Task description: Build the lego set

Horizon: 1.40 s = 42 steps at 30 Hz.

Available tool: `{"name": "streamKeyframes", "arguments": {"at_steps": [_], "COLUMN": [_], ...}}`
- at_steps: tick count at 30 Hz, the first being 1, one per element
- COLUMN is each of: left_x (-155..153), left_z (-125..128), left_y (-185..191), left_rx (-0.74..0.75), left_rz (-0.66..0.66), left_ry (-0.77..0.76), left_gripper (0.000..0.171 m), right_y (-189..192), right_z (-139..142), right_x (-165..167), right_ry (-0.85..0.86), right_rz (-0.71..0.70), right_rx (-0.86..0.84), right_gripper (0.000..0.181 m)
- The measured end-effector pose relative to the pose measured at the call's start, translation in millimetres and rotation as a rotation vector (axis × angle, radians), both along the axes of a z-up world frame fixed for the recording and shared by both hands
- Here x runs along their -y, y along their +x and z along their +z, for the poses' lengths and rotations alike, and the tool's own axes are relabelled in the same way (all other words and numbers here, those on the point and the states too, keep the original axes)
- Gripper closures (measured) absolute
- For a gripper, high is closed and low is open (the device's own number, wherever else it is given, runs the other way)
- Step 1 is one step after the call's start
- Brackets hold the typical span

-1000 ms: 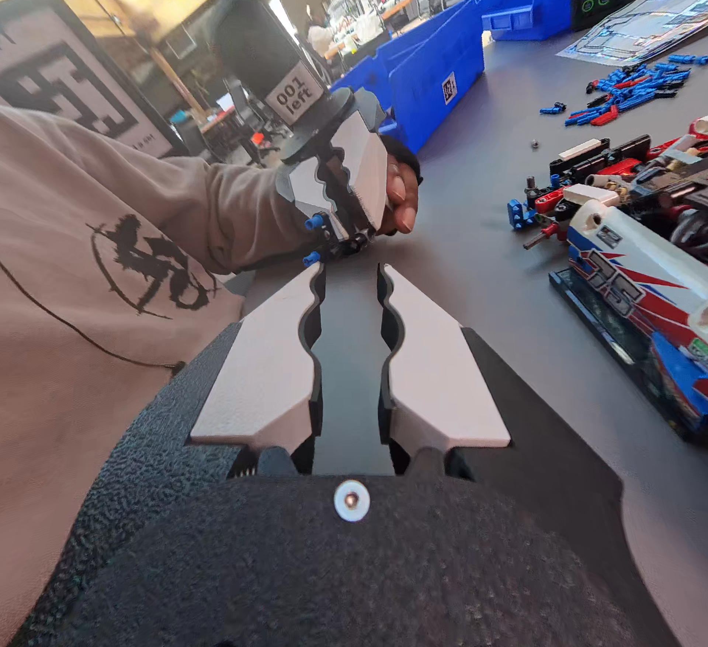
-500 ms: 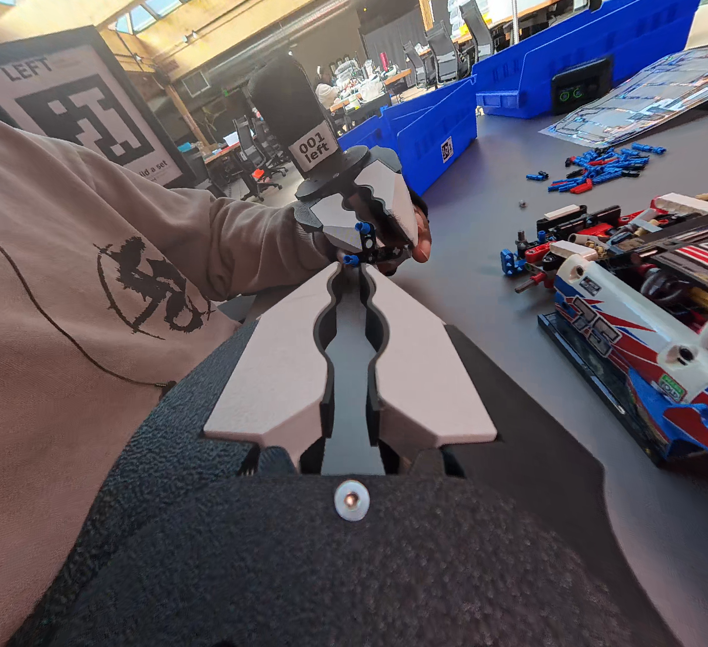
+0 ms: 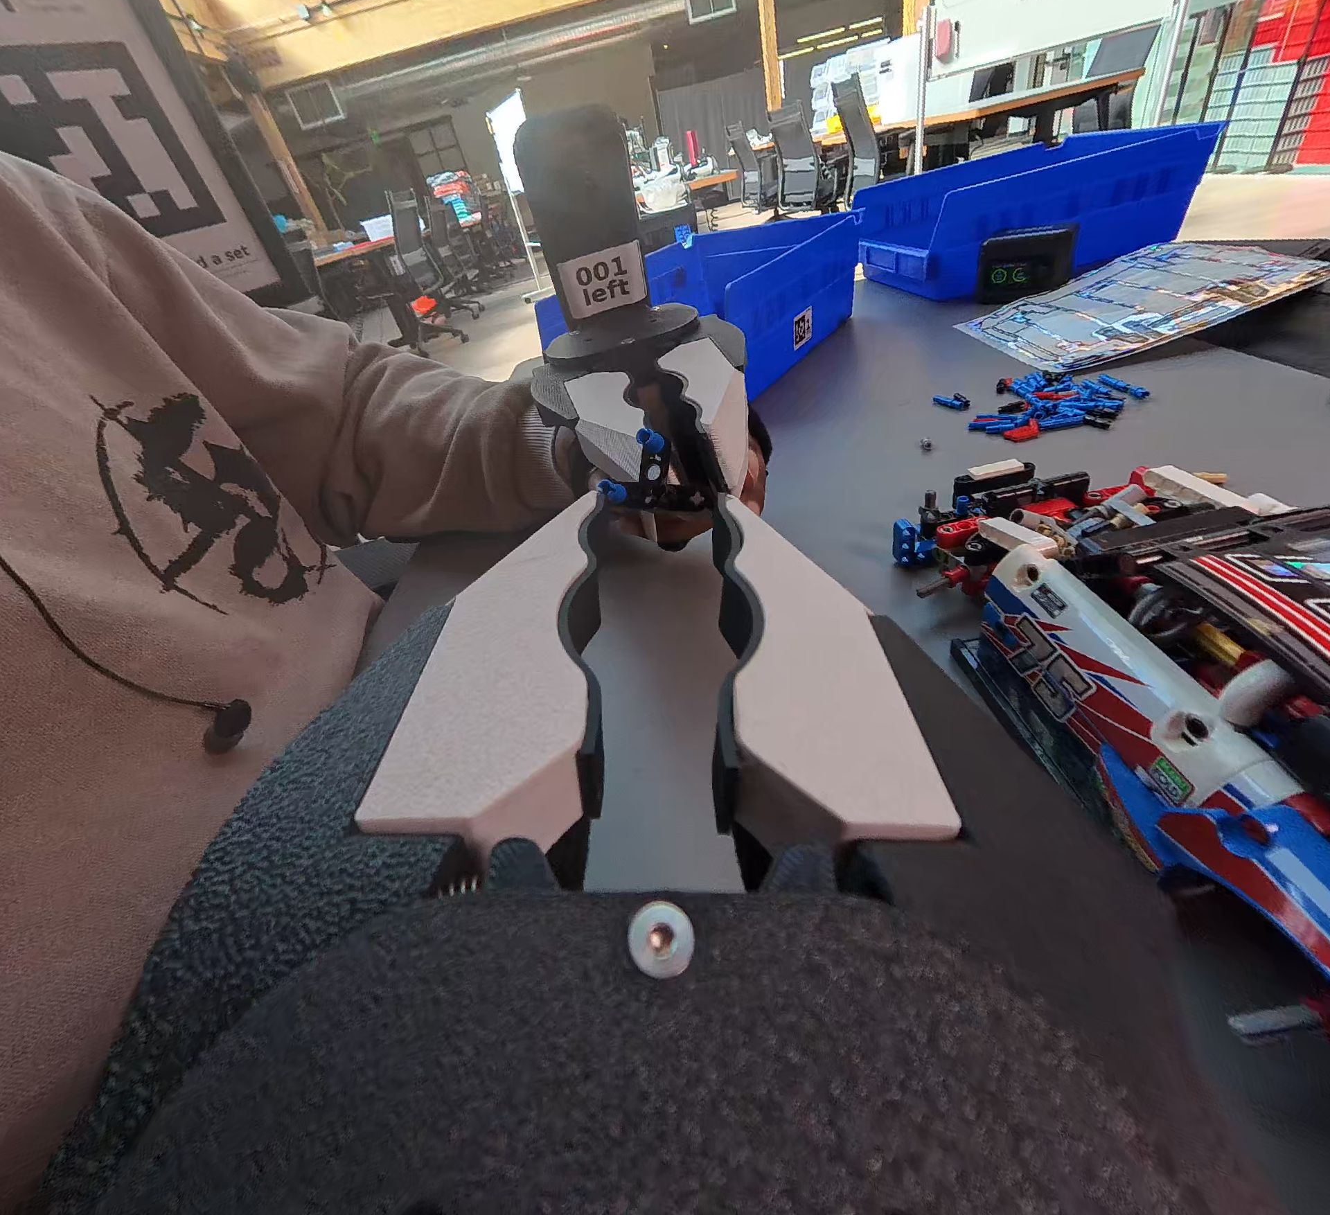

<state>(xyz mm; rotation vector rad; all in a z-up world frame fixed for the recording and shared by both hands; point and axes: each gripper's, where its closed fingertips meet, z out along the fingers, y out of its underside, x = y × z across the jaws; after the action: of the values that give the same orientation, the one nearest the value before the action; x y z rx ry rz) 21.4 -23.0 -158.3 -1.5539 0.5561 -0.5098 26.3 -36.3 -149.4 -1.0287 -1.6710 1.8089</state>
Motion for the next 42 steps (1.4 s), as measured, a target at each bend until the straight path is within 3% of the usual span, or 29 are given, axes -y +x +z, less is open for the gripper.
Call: {"name": "streamKeyframes", "arguments": {"at_steps": [3, 6, 12, 14, 15, 19, 24, 27, 30, 32, 37, 39, 42], "left_x": [-7, -13, -7, -6, -5, -3, -2, 2, 4, 5, 8, 11, 16], "left_z": [-10, -49, -74, -75, -77, -66, -11, 5, 17, 25, 15, -2, -44], "left_y": [-7, -19, -6, -4, -3, -1, -8, -1, 12, 15, 14, 14, 12], "left_rx": [-0.029, -0.107, -0.080, -0.106, -0.117, -0.065, 0.084, 0.038, 0.000, 0.009, -0.049, -0.073, -0.222], "left_rz": [0.057, 0.155, 0.121, 0.126, 0.125, 0.062, 0.006, -0.003, -0.007, 0.006, -0.012, -0.049, -0.065], "left_ry": [-0.076, -0.344, -0.593, -0.602, -0.611, -0.540, -0.263, -0.128, -0.026, 0.013, -0.057, -0.180, -0.357], "left_gripper": [0.165, 0.165, 0.166, 0.166, 0.166, 0.163, 0.139, 0.140, 0.148, 0.162, 0.165, 0.165, 0.165], "right_y": [-1, -5, -16, -17, -16, -15, -12, -7, -2, -1, -3, -4, 1], "right_z": [-2, -4, -61, -70, -72, -64, -13, 15, 32, 32, 21, 1, -33], "right_x": [-3, -6, -8, -6, -5, -3, -12, -13, -9, -4, -3, -5, -2], "right_ry": [0.017, 0.130, 0.862, 1.005, 1.029, 0.856, 0.263, -0.035, -0.208, -0.227, -0.149, 0.060, 0.450], "right_rz": [-0.018, -0.088, -0.188, -0.173, -0.163, -0.158, -0.179, -0.126, -0.066, -0.039, -0.033, -0.053, -0.043], "right_rx": [0.010, -0.027, -0.039, -0.070, -0.072, -0.044, -0.048, -0.090, -0.133, -0.130, -0.071, -0.019, 0.003], "right_gripper": [0.144, 0.138, 0.138, 0.155, 0.156, 0.157, 0.157, 0.157, 0.157, 0.158, 0.157, 0.157, 0.152]}}
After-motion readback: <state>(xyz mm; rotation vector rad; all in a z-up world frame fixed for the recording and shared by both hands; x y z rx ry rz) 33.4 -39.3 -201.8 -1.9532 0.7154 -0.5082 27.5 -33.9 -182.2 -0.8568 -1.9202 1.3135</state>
